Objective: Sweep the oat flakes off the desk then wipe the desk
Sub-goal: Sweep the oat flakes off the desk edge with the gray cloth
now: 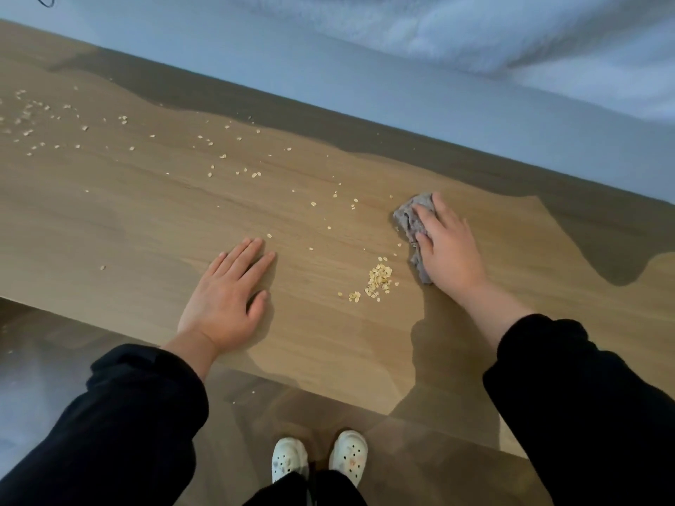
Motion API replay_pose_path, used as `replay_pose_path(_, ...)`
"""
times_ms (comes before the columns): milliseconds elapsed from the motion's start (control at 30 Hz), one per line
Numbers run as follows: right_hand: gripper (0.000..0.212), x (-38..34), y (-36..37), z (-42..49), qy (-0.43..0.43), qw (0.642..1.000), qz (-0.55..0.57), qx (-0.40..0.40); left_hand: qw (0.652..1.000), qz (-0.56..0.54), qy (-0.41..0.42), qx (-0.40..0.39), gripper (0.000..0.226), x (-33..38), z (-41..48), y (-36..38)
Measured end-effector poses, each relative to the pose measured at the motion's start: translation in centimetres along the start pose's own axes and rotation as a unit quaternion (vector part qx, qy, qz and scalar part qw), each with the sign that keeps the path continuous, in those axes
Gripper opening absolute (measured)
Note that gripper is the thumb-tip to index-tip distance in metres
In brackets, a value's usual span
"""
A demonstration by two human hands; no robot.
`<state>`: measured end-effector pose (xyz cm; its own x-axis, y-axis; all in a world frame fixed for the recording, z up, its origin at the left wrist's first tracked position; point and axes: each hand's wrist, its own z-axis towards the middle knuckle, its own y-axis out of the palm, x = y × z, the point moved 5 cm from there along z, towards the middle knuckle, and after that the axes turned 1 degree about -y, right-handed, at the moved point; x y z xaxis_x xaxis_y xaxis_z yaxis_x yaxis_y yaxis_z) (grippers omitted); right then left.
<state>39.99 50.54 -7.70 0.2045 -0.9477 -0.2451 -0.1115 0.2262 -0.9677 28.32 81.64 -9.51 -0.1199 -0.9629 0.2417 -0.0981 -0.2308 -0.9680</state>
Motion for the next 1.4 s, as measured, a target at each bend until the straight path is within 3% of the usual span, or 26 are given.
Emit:
replay_pose_path(167,0.044,7.2,-1.6,0.9,0.138,0.986,-0.003,0.098,1.0,0.001,0.002,0.001,0.064,0.0,0.1,0.0)
replay_pose_path(300,0.052,5.7,-1.8,6.6,0.197,0.974,0.013,0.108,1.0,0.009,-0.001,0.005,0.063,-0.1,0.1,0.2)
replay_pose_path(400,0.06,2.2,-1.0,9.9,0.167,0.983,0.017,0.074,1.0,0.008,-0.003,0.004,0.063,-0.3,0.2,0.3)
replay_pose_path(500,0.057,-1.0,0.0,9.8,0.048,0.997,0.002,0.056,1.0,0.011,0.0,0.008,0.062,-0.3,0.2,0.4)
replay_pose_path(633,0.05,1.5,-0.8,7.4,-0.03,0.996,-0.02,0.086,1.0,0.01,0.006,0.01,0.062,-0.3,0.3,0.3)
replay_pose_path(767,0.049,5.1,-1.7,8.6,0.07,0.991,-0.009,0.116,1.0,0.007,0.004,0.01,0.062,-0.3,0.2,0.3)
replay_pose_path(933,0.07,2.7,-0.9,12.6,0.114,0.989,0.053,0.081,1.0,0.005,0.004,0.007,0.062,-0.2,0.2,0.4)
replay_pose_path(1067,0.065,1.0,0.0,14.2,0.17,0.979,0.08,0.081,1.0,0.008,0.008,0.008,0.061,-0.2,0.2,0.3)
replay_pose_path(1400,0.079,-4.6,1.1,16.9,0.128,0.989,0.044,0.052,1.0,0.01,0.012,0.009,0.06,-0.1,0.2,0.3)
